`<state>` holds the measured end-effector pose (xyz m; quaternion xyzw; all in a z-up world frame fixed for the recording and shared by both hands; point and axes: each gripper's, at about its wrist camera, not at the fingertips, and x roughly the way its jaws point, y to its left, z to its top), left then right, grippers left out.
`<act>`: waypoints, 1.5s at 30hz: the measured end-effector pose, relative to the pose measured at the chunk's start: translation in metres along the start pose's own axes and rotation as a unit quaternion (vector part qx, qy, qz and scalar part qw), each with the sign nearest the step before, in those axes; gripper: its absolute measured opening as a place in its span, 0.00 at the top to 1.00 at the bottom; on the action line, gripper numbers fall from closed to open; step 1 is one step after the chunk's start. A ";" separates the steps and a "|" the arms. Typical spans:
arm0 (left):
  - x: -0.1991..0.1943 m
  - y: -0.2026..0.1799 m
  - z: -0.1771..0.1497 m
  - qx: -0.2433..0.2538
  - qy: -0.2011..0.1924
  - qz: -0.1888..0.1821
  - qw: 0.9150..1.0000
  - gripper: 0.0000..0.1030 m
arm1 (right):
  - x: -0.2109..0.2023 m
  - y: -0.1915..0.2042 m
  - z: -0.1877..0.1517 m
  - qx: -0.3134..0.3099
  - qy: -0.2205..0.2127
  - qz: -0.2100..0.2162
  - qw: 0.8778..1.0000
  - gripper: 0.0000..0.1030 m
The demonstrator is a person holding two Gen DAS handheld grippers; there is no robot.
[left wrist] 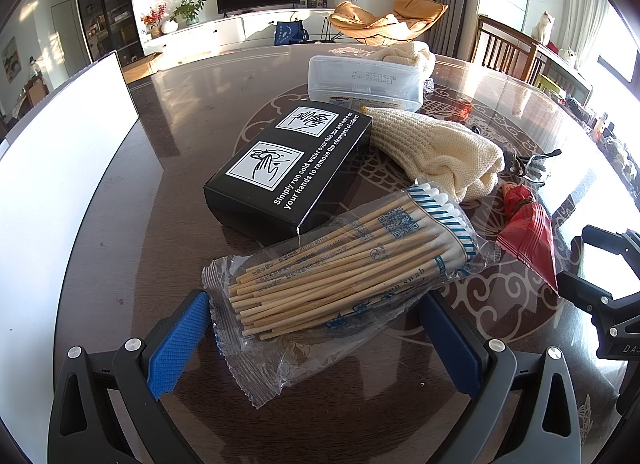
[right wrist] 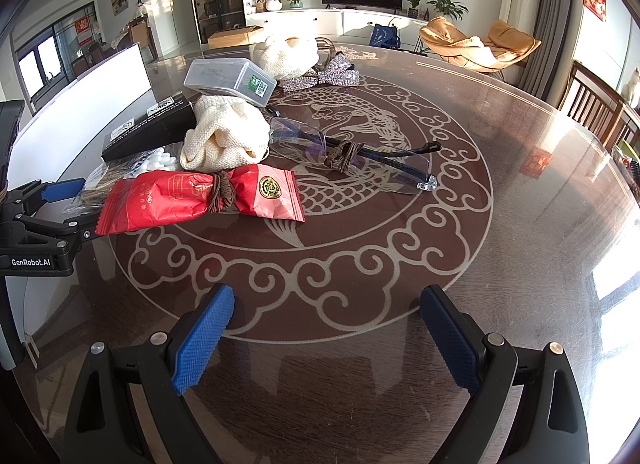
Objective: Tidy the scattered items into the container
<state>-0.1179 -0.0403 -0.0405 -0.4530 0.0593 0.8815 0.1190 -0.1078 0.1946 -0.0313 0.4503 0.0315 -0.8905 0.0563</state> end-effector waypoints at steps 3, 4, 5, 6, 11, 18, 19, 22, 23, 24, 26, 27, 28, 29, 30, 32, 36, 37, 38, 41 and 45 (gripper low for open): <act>0.000 0.000 0.000 0.000 0.000 0.000 1.000 0.00 | 0.000 0.000 0.000 0.000 0.000 0.000 1.000 0.08; 0.000 0.000 0.000 0.000 0.000 0.000 1.000 0.00 | 0.000 0.000 0.000 0.000 0.000 0.000 1.000 0.08; 0.000 0.000 0.000 0.000 0.000 0.000 1.000 0.00 | 0.000 0.000 0.000 0.000 0.000 0.000 1.000 0.08; 0.000 0.000 0.000 0.000 0.000 0.000 1.000 0.00 | 0.000 0.000 0.000 0.000 0.000 0.000 1.000 0.08; 0.000 0.000 0.000 0.000 0.000 0.000 1.000 0.00 | 0.000 0.000 0.000 0.000 0.000 0.000 1.000 0.08; 0.000 0.000 0.000 0.000 0.000 0.000 1.000 0.00 | 0.000 0.000 0.000 0.000 0.000 0.000 1.000 0.08; 0.000 0.000 0.000 0.000 0.000 0.000 1.000 0.00 | 0.001 0.000 0.000 0.000 0.000 0.000 1.000 0.08; 0.000 0.000 0.000 0.000 0.000 0.000 1.000 0.00 | 0.001 0.000 0.000 0.000 0.000 0.000 1.000 0.08; 0.000 0.000 0.000 0.001 0.001 0.000 1.000 0.00 | 0.001 0.000 0.000 0.000 0.000 0.000 1.000 0.08; 0.000 0.000 0.000 0.006 0.004 -0.003 1.000 0.00 | 0.001 0.000 0.000 0.000 0.000 0.000 1.000 0.08; -0.004 0.005 0.000 0.015 0.024 -0.009 1.000 0.00 | 0.001 0.000 0.001 0.000 0.000 -0.001 1.000 0.08; -0.006 0.010 -0.001 0.013 0.036 -0.008 0.999 0.00 | 0.001 -0.001 0.001 0.000 0.000 0.000 1.000 0.08; -0.007 0.016 0.000 0.010 0.046 -0.009 0.999 0.00 | 0.002 -0.001 0.002 0.000 0.000 0.000 1.000 0.08; -0.010 0.023 0.000 0.007 0.051 -0.013 0.999 0.00 | 0.002 -0.001 0.002 0.000 0.000 0.000 1.000 0.08; -0.013 0.030 0.001 0.007 0.050 -0.018 0.999 0.00 | 0.002 -0.001 0.001 0.000 0.000 0.000 1.000 0.08; -0.019 0.041 0.002 0.002 0.041 -0.026 0.999 0.00 | 0.002 -0.001 0.001 0.000 0.000 0.000 1.000 0.08; -0.027 0.040 0.006 0.003 0.029 -0.054 0.998 0.00 | 0.001 -0.001 0.001 0.000 0.000 0.000 1.000 0.08; -0.028 0.035 0.007 0.014 0.025 -0.056 0.998 0.00 | 0.002 -0.001 0.002 0.000 0.000 0.000 1.000 0.08; -0.031 0.029 0.006 0.028 0.021 -0.058 0.998 0.00 | 0.001 -0.001 0.001 0.000 0.000 0.000 1.000 0.08; -0.038 0.002 0.005 0.097 0.009 -0.039 0.994 0.00 | 0.002 -0.001 0.001 0.000 0.000 0.000 1.000 0.08; -0.032 -0.021 0.012 0.168 -0.012 -0.004 0.986 0.00 | 0.001 0.000 0.001 0.000 0.000 0.000 1.000 0.08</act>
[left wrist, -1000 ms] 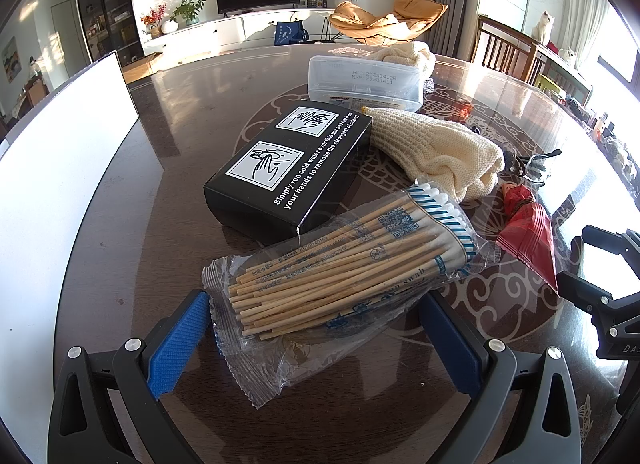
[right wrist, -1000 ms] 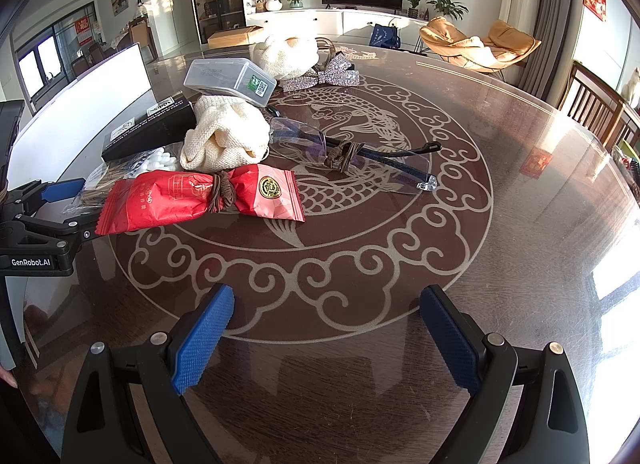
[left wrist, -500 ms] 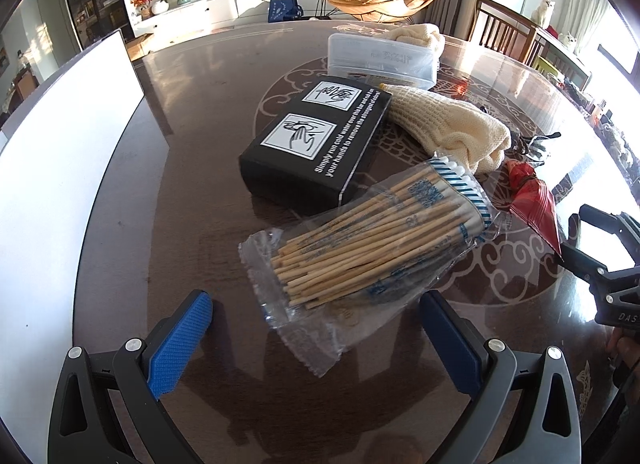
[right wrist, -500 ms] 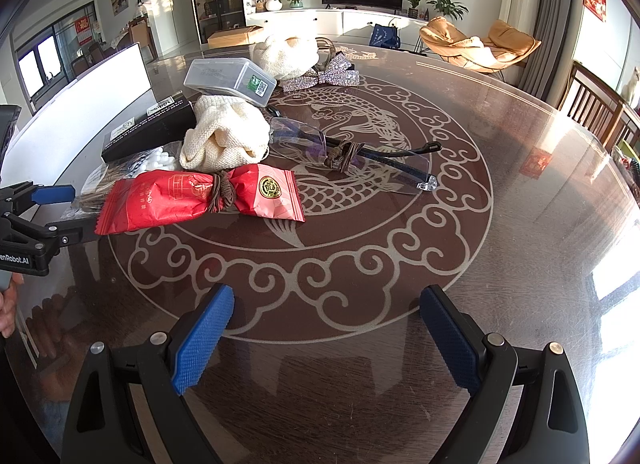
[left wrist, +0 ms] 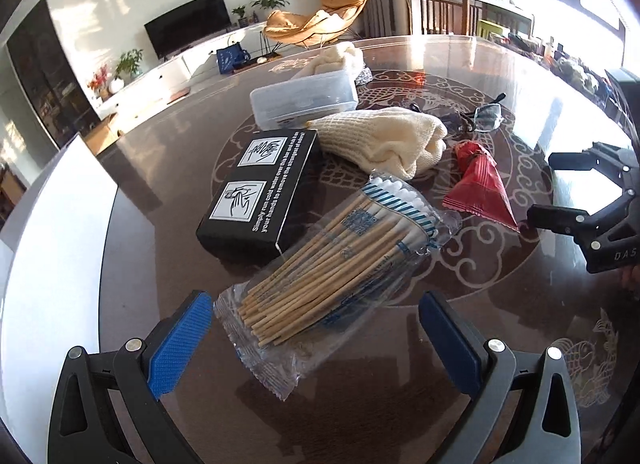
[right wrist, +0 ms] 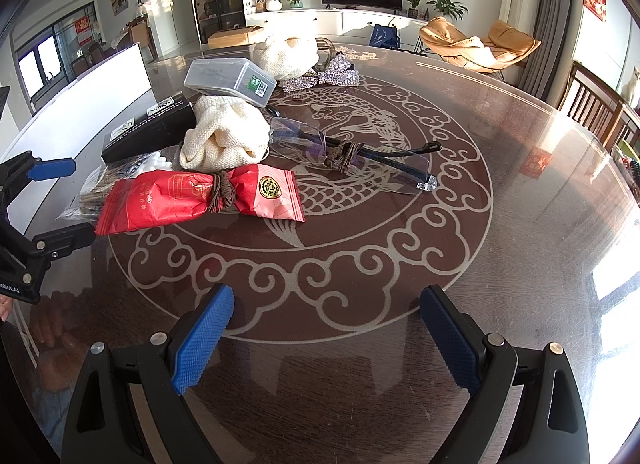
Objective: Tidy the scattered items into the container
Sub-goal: 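Close the left gripper on the chopsticks bag while the right gripper approaches the red packet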
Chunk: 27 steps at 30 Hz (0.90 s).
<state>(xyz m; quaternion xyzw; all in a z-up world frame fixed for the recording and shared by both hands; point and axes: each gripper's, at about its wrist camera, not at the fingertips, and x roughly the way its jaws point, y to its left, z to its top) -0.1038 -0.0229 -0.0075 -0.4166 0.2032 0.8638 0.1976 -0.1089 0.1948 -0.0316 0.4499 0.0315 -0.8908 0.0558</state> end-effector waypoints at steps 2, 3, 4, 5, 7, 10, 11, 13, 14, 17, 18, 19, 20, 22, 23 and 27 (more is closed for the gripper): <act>0.011 0.002 0.004 0.000 0.007 -0.004 1.000 0.00 | 0.000 0.000 0.000 0.000 0.000 0.000 1.000 0.08; 0.013 0.006 0.006 -0.012 0.003 -0.014 1.000 0.00 | 0.000 0.000 0.000 0.000 0.000 0.000 1.000 0.08; 0.016 0.007 0.007 -0.020 0.008 -0.021 1.000 0.00 | 0.001 0.000 0.000 0.000 0.000 0.000 1.000 0.08; 0.016 0.007 0.006 -0.025 0.009 -0.024 0.999 0.00 | 0.000 0.000 0.000 0.000 0.000 0.000 1.000 0.08; 0.016 0.003 0.006 -0.018 0.005 -0.031 0.999 0.00 | 0.000 0.000 0.000 0.000 0.000 0.000 1.000 0.08; 0.009 -0.013 0.003 0.011 -0.003 -0.049 0.999 0.07 | 0.002 -0.002 0.003 0.000 0.000 0.000 1.000 0.08; 0.004 -0.018 0.003 0.020 -0.007 -0.047 0.999 0.26 | 0.001 -0.002 0.002 0.000 0.000 0.000 1.000 0.08; -0.004 -0.025 0.003 0.027 0.001 -0.043 0.999 0.44 | 0.001 -0.002 0.003 0.000 0.000 0.000 1.000 0.08; -0.009 -0.025 0.001 0.021 0.005 -0.050 0.999 0.56 | 0.001 -0.002 0.002 0.000 0.000 0.000 1.000 0.08; -0.028 -0.021 -0.007 -0.019 0.022 -0.101 0.994 0.78 | 0.001 -0.002 0.002 0.000 0.000 0.000 1.000 0.08; -0.031 -0.020 -0.009 -0.029 0.023 -0.110 0.993 0.78 | 0.001 -0.002 0.002 0.000 0.000 0.000 1.000 0.08; -0.035 -0.020 -0.012 -0.032 0.022 -0.107 0.994 0.78 | 0.002 -0.002 0.003 0.000 0.000 0.000 1.000 0.08; -0.037 -0.022 -0.015 -0.029 0.018 -0.091 0.995 0.77 | 0.001 -0.002 0.002 0.000 0.000 0.000 1.000 0.08; -0.036 -0.025 -0.014 -0.015 0.013 -0.048 0.999 0.73 | 0.001 -0.001 0.002 0.000 0.000 0.000 1.000 0.08; -0.033 -0.026 -0.011 -0.008 0.013 -0.034 0.999 0.64 | 0.001 -0.002 0.002 0.000 0.000 0.000 1.000 0.08; -0.025 -0.030 0.000 0.020 -0.006 -0.031 0.999 0.17 | 0.001 -0.002 0.002 0.000 0.000 0.000 1.000 0.08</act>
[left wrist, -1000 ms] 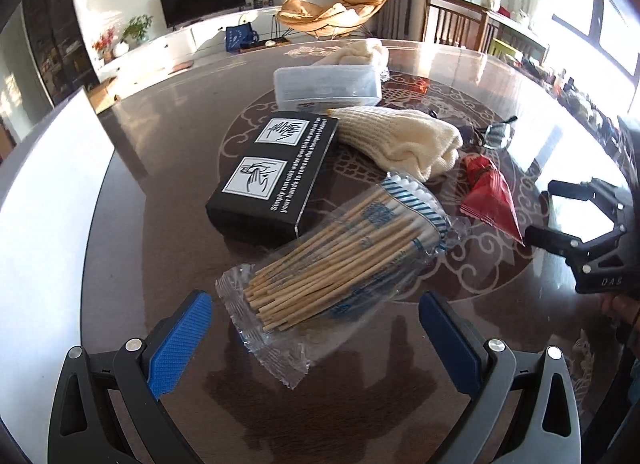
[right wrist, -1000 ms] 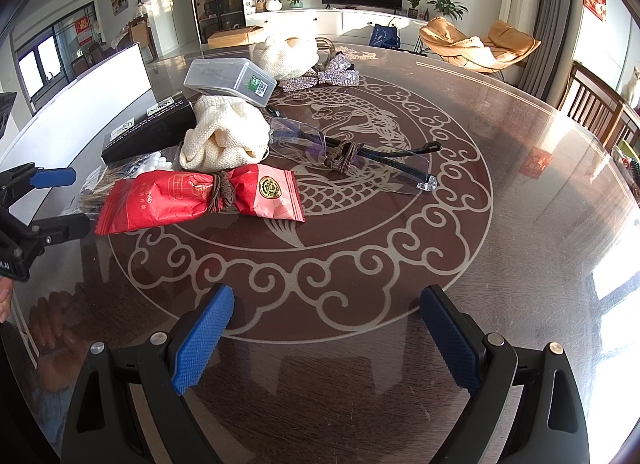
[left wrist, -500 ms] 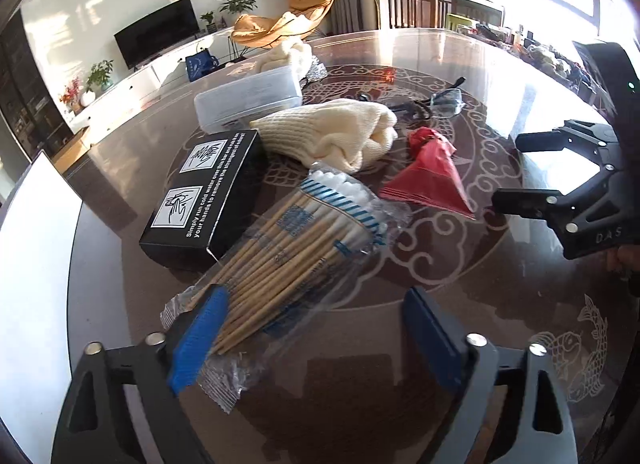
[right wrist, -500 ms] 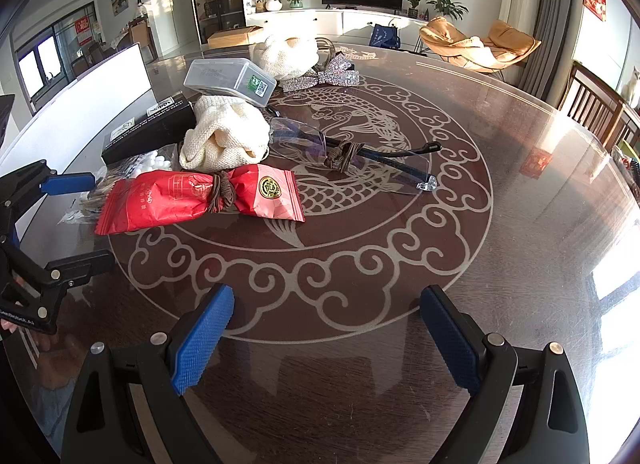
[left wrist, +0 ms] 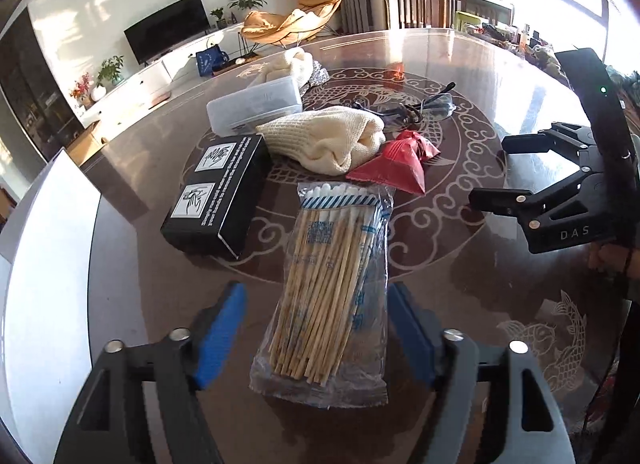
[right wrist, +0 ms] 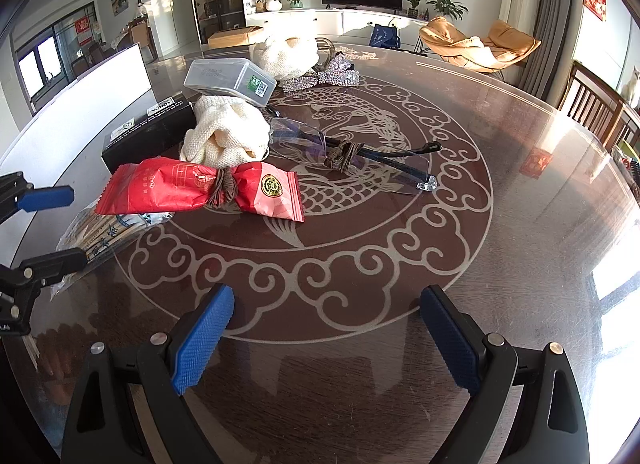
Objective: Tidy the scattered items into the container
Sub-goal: 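Close the left gripper on the chopsticks bag while the right gripper approaches the red packet, then lift the chopsticks bag with the left gripper while the right gripper grasps the red packet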
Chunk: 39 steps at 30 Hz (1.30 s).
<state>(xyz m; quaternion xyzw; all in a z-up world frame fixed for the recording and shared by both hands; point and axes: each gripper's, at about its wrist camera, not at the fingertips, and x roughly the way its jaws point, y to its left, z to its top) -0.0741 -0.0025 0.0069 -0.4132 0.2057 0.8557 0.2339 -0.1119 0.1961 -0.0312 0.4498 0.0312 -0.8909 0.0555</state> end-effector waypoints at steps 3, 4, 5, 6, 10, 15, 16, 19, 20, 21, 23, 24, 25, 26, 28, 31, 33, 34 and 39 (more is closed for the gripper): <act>0.010 -0.005 0.006 0.017 0.005 0.002 1.000 0.15 | 0.000 0.000 0.000 0.000 0.000 0.000 1.000 0.08; 0.017 -0.006 0.008 0.019 0.014 0.003 1.000 0.15 | 0.000 0.000 0.000 0.000 0.000 0.000 1.000 0.08; 0.024 -0.006 0.009 0.018 0.024 0.001 1.000 0.13 | 0.000 0.000 0.000 0.000 0.000 0.000 1.000 0.08; 0.027 -0.005 0.010 0.011 0.023 -0.006 1.000 0.15 | 0.000 0.000 0.000 0.000 0.000 0.000 1.000 0.08; 0.031 0.010 0.012 -0.059 0.024 -0.055 0.996 0.45 | 0.000 0.000 0.000 0.000 0.000 0.000 1.000 0.08; 0.019 0.018 0.001 -0.124 0.026 -0.032 0.991 0.65 | 0.000 -0.002 0.002 -0.004 -0.001 0.010 1.000 0.07; 0.014 0.021 -0.006 -0.141 0.028 -0.028 0.989 0.65 | 0.001 -0.003 0.003 -0.019 -0.001 0.030 0.999 0.07; -0.005 0.032 -0.031 -0.187 0.029 -0.015 0.982 0.65 | -0.003 0.003 0.002 -0.090 -0.011 0.099 0.991 0.09; -0.009 0.036 -0.039 -0.201 0.029 -0.012 0.979 0.65 | -0.003 0.009 0.002 -0.124 -0.014 0.103 0.987 0.09; -0.012 0.040 -0.046 -0.213 0.030 -0.007 0.977 0.65 | -0.002 0.016 0.003 -0.160 -0.016 0.104 0.981 0.09; -0.013 0.047 -0.052 -0.228 0.027 0.001 0.973 0.65 | 0.005 0.025 0.007 -0.190 0.000 0.133 0.973 0.09; -0.014 0.050 -0.052 -0.232 0.022 0.007 0.973 0.65 | 0.008 0.025 0.012 -0.175 0.009 0.149 0.973 0.09; -0.013 0.053 -0.051 -0.235 0.017 0.013 0.972 0.65 | 0.008 0.022 0.019 -0.152 0.009 0.154 0.976 0.10; -0.012 0.055 -0.050 -0.238 0.015 0.017 0.971 0.65 | 0.006 0.019 0.026 -0.127 0.001 0.153 0.980 0.10; -0.005 0.060 -0.049 -0.250 0.018 0.012 0.968 0.65 | -0.001 0.013 0.040 -0.090 -0.033 0.130 0.987 0.10; 0.001 0.063 -0.048 -0.260 0.018 0.004 0.965 0.65 | -0.014 0.009 0.061 -0.040 -0.066 0.159 0.984 0.09; 0.002 0.064 -0.046 -0.263 0.017 0.001 0.965 0.65 | -0.019 0.006 0.076 0.023 -0.081 0.220 0.972 0.09; 0.003 0.064 -0.046 -0.264 0.018 0.001 0.964 0.65 | -0.018 0.007 0.083 0.050 -0.084 0.251 0.963 0.09; 0.004 0.061 -0.043 -0.254 0.018 0.009 0.967 0.65 | 0.005 0.045 0.088 0.071 -0.033 0.382 0.921 0.09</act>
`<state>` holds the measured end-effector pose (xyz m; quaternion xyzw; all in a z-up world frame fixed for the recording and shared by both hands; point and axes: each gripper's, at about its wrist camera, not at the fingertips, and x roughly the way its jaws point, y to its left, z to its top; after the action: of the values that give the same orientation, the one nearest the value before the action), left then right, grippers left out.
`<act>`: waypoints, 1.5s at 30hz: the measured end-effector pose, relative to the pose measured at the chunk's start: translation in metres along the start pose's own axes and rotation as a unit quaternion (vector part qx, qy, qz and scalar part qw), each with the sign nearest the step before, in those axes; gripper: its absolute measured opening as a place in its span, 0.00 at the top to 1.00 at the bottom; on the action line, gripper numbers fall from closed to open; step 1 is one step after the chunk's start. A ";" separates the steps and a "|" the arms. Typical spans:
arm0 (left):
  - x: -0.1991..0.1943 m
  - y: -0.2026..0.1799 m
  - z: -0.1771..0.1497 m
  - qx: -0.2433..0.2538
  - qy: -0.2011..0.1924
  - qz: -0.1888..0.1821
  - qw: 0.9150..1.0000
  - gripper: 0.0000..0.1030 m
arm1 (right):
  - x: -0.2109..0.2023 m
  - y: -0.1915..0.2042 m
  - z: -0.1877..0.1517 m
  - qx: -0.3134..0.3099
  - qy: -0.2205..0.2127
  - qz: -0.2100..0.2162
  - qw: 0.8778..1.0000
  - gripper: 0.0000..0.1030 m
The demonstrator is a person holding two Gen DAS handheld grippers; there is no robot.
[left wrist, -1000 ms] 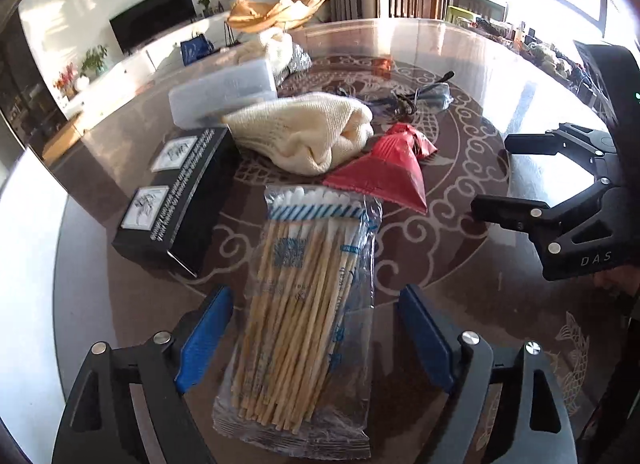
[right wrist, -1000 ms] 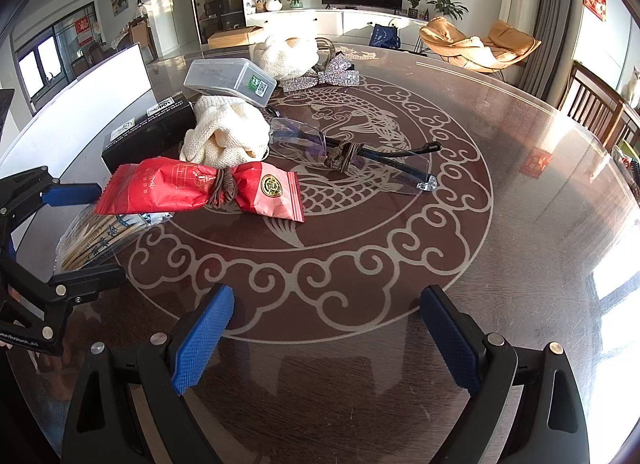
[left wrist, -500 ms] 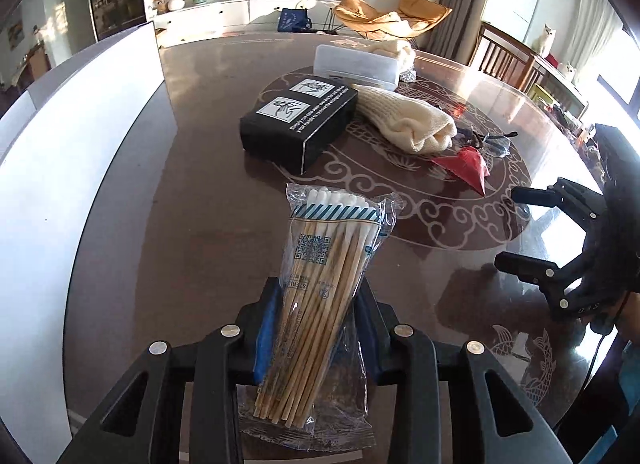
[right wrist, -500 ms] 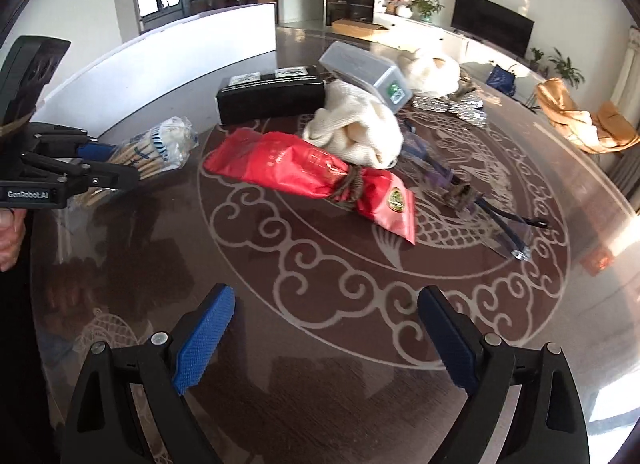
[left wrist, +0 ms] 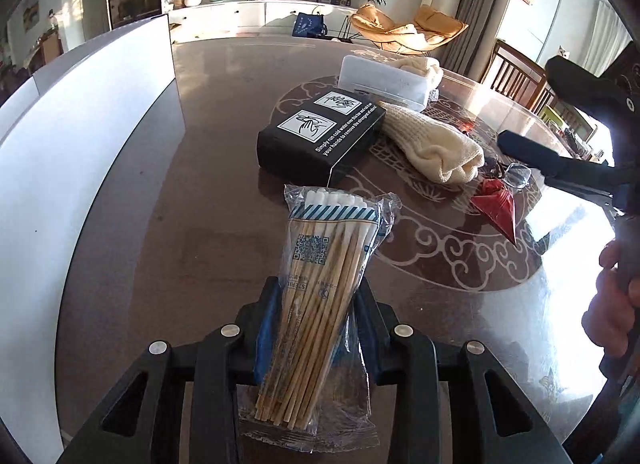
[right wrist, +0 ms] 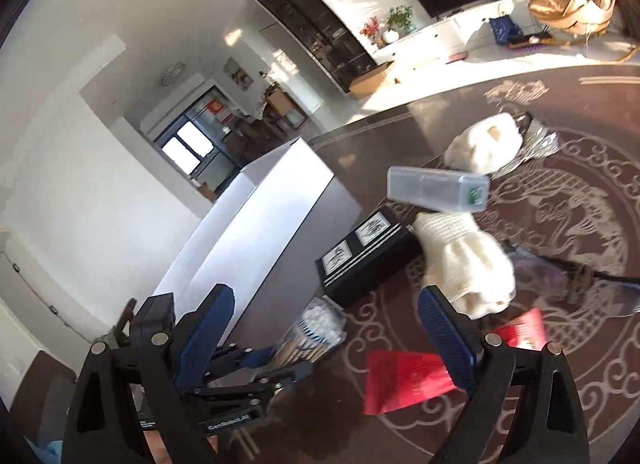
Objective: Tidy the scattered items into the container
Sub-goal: 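Lift the chopsticks bag with the left gripper while the right gripper grasps the red packet, then carry both items to the white box and open both grippers to drop them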
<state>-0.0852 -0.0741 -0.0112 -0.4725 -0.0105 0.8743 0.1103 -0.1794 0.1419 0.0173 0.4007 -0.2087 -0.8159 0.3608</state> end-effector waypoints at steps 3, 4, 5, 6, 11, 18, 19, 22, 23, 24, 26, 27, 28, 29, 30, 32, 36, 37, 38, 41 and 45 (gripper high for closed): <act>0.000 -0.003 0.000 0.013 0.001 0.009 1.000 0.65 | 0.018 -0.007 -0.019 0.009 0.067 -0.070 0.995 0.09; 0.000 -0.004 -0.001 0.016 0.001 0.011 1.000 0.65 | 0.014 -0.010 -0.026 0.013 0.076 -0.085 0.993 0.11; 0.000 -0.005 0.000 0.017 0.002 0.013 1.000 0.65 | 0.004 -0.010 -0.033 0.010 0.076 -0.096 0.992 0.11; 0.000 -0.006 0.000 0.019 0.003 0.016 1.000 0.65 | -0.009 -0.007 -0.039 0.000 0.071 -0.103 0.992 0.11; 0.006 -0.014 0.006 0.030 0.004 0.033 0.999 0.64 | -0.073 0.021 -0.058 -0.081 0.005 -0.192 0.978 0.09; 0.006 -0.017 0.002 0.038 -0.003 0.040 0.998 0.59 | -0.057 -0.029 -0.076 0.056 0.034 -0.254 0.965 0.09; 0.006 -0.016 0.002 0.039 -0.004 0.038 0.998 0.57 | -0.053 -0.028 -0.077 0.052 0.030 -0.264 0.963 0.08; 0.010 -0.024 0.002 0.058 0.000 0.039 0.998 0.35 | -0.042 -0.025 -0.074 0.027 0.016 -0.291 0.956 0.08; 0.013 -0.025 0.003 0.060 0.001 0.046 0.997 0.16 | -0.039 -0.025 -0.073 0.016 0.016 -0.298 0.954 0.10; 0.016 -0.024 0.003 0.054 0.001 0.052 0.997 0.09 | -0.034 -0.026 -0.072 0.003 0.021 -0.306 0.952 0.11; 0.019 -0.017 0.005 0.036 0.000 0.043 0.998 0.09 | -0.029 -0.024 -0.070 -0.027 0.034 -0.338 0.940 0.52; 0.018 -0.016 0.005 0.037 0.000 0.046 0.998 0.10 | -0.031 -0.024 -0.070 -0.033 0.037 -0.350 0.935 0.81; 0.015 -0.015 0.005 0.039 -0.002 0.046 0.998 0.27 | -0.035 -0.026 -0.070 -0.027 0.038 -0.349 0.936 0.83; 0.012 -0.013 0.005 0.038 -0.004 0.041 0.998 0.49 | -0.040 -0.029 -0.071 -0.018 0.037 -0.341 0.939 0.83; 0.009 -0.011 0.007 0.034 -0.002 0.029 0.999 0.62 | -0.045 -0.031 -0.072 -0.014 0.036 -0.337 0.941 0.83; 0.005 -0.002 0.007 0.007 0.003 -0.013 1.000 0.69 | -0.057 -0.026 -0.075 -0.014 0.023 -0.327 0.945 0.83; -0.019 0.000 0.001 -0.007 -0.014 -0.037 0.999 0.70 | -0.081 0.003 -0.079 -0.045 -0.009 -0.305 0.951 0.83; -0.027 -0.001 -0.001 -0.004 -0.022 -0.037 0.999 0.70 | -0.082 0.007 -0.081 -0.057 -0.008 -0.307 0.950 0.83; -0.033 -0.002 -0.002 -0.001 -0.028 -0.033 0.999 0.70 | -0.081 0.009 -0.083 -0.066 -0.001 -0.310 0.948 0.83; -0.042 0.001 -0.006 -0.008 -0.035 -0.028 0.999 0.70 | -0.075 0.010 -0.088 -0.066 0.016 -0.304 0.950 0.83; -0.073 0.006 -0.011 -0.026 -0.062 -0.031 0.997 0.70 | -0.069 0.031 -0.086 -0.077 0.012 -0.277 0.958 0.83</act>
<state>-0.0386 -0.0959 0.0425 -0.4193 -0.0549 0.8977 0.1235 -0.0685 0.1689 0.0207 0.4237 -0.0220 -0.8925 0.1530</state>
